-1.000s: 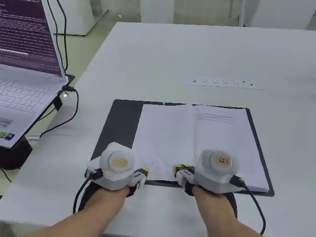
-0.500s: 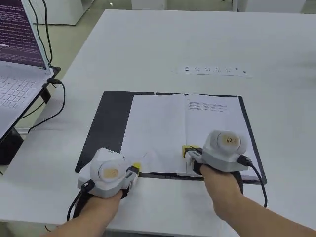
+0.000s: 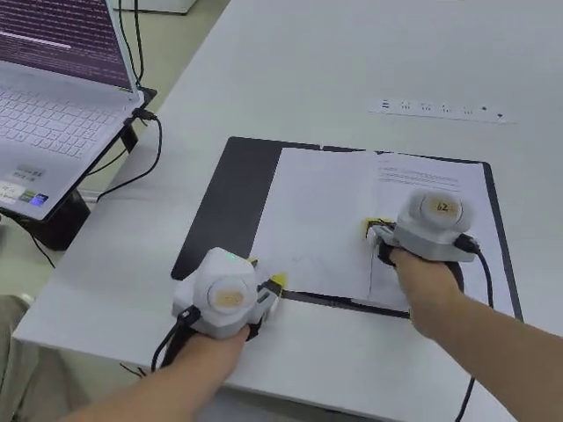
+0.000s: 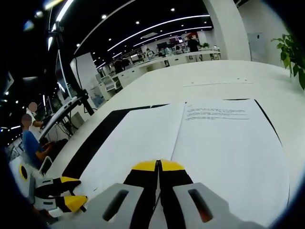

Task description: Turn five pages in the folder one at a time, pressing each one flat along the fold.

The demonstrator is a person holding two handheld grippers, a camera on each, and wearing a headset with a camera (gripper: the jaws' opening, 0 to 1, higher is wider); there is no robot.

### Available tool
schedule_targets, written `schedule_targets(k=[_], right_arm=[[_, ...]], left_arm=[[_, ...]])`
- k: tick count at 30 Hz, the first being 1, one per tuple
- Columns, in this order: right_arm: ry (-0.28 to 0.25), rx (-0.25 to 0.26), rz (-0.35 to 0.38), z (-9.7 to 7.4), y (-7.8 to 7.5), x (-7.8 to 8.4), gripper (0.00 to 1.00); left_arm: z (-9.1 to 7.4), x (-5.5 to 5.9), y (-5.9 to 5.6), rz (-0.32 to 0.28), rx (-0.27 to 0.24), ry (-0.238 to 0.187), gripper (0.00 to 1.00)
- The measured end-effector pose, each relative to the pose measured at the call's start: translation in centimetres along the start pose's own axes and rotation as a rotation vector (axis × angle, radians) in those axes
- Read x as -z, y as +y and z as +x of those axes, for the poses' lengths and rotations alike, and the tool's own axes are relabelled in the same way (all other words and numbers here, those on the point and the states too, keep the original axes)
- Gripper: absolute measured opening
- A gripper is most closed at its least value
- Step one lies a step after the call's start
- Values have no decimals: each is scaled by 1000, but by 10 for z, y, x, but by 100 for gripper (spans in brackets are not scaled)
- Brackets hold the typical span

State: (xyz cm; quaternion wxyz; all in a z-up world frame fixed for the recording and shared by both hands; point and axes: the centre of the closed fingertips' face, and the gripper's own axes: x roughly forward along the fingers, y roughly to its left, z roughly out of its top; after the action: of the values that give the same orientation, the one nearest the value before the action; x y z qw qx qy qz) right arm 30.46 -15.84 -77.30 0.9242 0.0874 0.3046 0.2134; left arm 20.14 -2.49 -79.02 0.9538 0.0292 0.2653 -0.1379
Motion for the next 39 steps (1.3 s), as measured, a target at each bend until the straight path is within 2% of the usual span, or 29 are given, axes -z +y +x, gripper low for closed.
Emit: schedule_targets(k=[12, 17, 28, 32, 39], right_arm=[[-40, -3, -37, 19, -1, -13, 0], [-58, 16, -48, 23, -5, -20, 0], [-70, 7, -32, 35, -8, -34, 0], [-80, 5, 4, 41, -9, -41, 0], [-92, 16, 36, 56, -28, -53, 0]], left_arm=[[1, 0, 0, -1, 0, -11, 27], [2, 1, 0, -5, -1, -14, 27], [0, -1, -2, -9, -2, -18, 27], [0, -1, -2, -7, 1, -18, 27], [0, 0, -1, -6, 6, -20, 27]])
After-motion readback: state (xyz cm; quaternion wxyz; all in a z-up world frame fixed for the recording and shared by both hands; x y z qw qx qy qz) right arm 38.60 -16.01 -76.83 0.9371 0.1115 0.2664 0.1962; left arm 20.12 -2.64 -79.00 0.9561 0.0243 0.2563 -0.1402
